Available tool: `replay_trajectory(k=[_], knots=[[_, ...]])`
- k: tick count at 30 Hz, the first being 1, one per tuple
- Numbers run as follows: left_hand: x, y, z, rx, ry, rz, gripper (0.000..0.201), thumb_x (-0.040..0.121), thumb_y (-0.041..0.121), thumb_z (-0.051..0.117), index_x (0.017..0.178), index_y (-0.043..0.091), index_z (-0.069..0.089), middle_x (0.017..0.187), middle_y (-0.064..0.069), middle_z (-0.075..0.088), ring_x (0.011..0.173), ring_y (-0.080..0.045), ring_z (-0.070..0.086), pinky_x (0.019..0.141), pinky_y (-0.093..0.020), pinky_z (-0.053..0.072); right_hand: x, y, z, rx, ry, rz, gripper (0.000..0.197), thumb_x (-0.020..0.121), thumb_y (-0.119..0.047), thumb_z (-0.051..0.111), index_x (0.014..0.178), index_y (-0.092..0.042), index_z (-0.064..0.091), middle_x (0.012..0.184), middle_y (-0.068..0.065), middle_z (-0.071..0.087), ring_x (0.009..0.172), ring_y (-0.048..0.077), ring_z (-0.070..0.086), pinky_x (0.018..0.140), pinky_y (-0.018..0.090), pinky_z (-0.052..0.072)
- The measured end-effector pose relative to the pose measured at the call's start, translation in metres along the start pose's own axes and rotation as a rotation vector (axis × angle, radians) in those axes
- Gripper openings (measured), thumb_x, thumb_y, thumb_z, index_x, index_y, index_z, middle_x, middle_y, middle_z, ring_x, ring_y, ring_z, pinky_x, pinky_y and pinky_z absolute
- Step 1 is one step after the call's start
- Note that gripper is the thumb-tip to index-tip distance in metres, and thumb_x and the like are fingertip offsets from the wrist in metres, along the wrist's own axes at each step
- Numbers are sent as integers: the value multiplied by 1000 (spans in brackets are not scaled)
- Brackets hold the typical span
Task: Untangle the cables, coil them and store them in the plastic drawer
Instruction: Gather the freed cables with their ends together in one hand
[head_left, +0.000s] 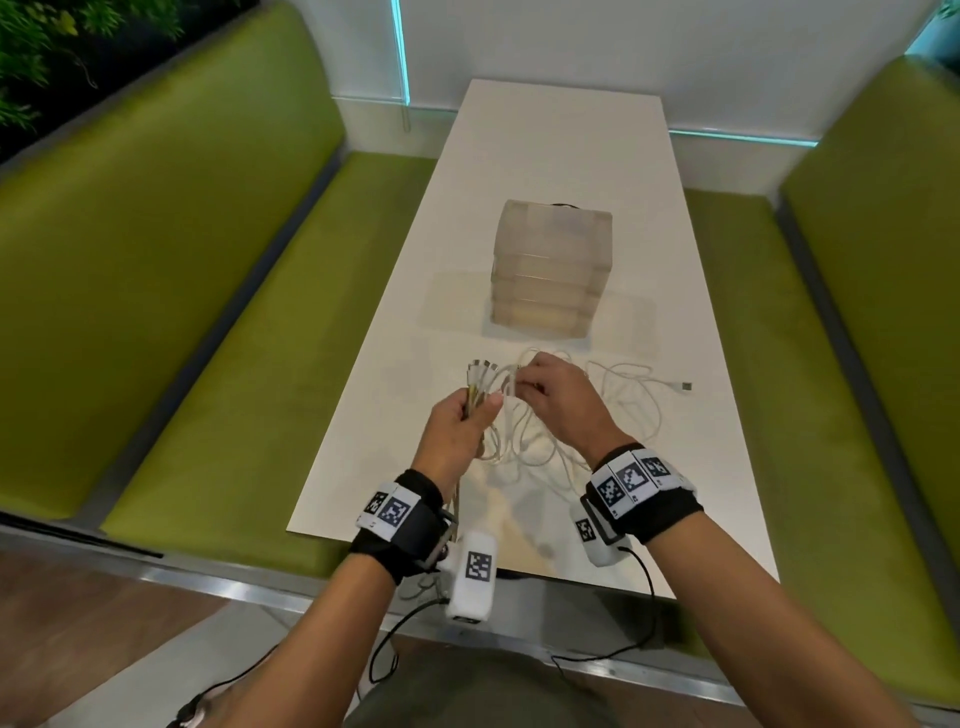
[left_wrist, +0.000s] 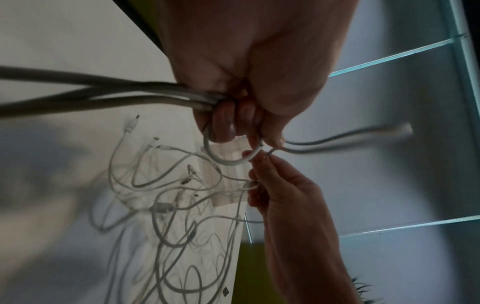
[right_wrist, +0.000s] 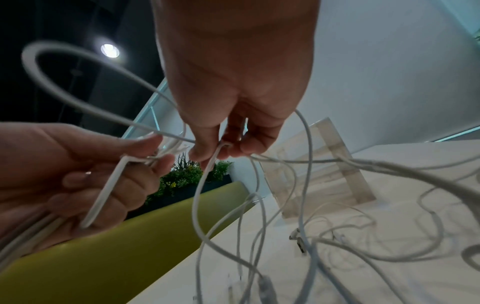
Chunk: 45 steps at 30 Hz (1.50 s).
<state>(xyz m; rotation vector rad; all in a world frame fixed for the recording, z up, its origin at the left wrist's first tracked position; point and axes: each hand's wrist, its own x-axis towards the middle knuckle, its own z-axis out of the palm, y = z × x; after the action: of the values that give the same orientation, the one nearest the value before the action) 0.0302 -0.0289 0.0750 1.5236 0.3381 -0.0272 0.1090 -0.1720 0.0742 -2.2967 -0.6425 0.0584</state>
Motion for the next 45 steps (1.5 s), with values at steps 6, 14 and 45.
replay_trajectory(k=[6, 14, 45], knots=[[0, 3, -3, -179, -116, -97, 32, 97, 34, 50, 87, 5, 60, 53, 9, 24, 45, -7, 19, 43, -19, 20, -5, -1, 7, -74, -12, -92, 17, 91, -22, 60, 91, -14, 75, 88, 7, 61, 82, 21, 58, 71, 37, 49], [1, 6, -9, -183, -142, -154, 22, 96, 21, 55, 77, 9, 56, 50, 6, 28, 41, -7, 22, 40, -18, 22, -6, -4, 11, -102, -53, -161, 14, 90, -21, 60, 91, -14, 72, 88, 5, 58, 84, 23, 58, 69, 36, 49], [1, 10, -12, -159, 139, 76, 15, 95, 10, 55, 80, 7, 50, 48, 11, 36, 43, -7, 27, 46, -22, 27, -4, -9, 8, -203, -294, -18, 24, 95, -32, 53, 100, -14, 68, 93, 2, 56, 86, 20, 57, 72, 37, 48]])
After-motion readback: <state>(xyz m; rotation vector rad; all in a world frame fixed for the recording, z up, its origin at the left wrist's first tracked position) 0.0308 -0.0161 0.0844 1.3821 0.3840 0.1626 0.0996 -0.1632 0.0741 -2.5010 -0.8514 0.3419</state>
